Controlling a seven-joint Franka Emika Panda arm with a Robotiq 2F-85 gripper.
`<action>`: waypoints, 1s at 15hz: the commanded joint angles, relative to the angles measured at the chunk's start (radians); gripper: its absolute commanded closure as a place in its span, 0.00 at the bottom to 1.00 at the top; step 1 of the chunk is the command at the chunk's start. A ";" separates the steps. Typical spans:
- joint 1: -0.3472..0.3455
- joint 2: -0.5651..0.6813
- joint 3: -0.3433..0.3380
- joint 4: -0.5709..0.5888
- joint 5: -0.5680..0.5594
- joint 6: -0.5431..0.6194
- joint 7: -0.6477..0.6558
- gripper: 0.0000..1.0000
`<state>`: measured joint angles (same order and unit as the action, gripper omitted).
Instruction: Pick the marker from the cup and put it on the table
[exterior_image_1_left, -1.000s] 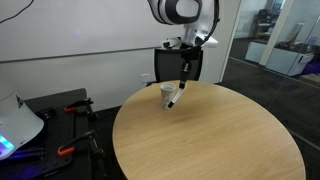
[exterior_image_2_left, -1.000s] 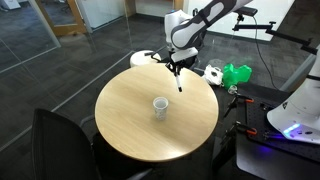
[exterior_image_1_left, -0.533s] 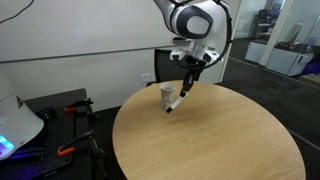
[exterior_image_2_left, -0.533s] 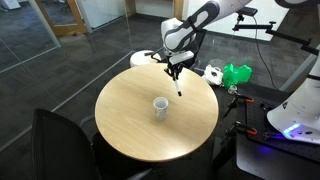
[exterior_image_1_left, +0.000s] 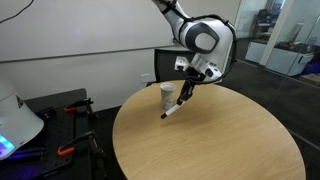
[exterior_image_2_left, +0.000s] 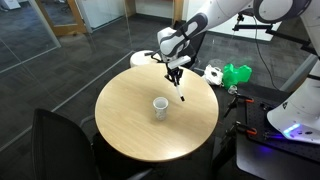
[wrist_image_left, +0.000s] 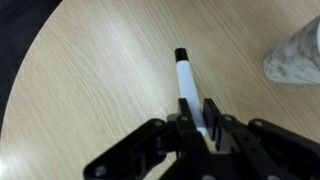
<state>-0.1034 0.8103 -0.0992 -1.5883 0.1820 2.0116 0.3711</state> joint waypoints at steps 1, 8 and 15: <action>-0.018 0.070 0.014 0.096 0.024 -0.083 -0.027 0.95; -0.015 0.093 0.008 0.129 0.019 -0.096 -0.016 0.17; 0.007 -0.082 -0.010 -0.001 0.009 0.026 -0.007 0.00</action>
<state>-0.1082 0.8516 -0.0978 -1.4838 0.1821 1.9731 0.3712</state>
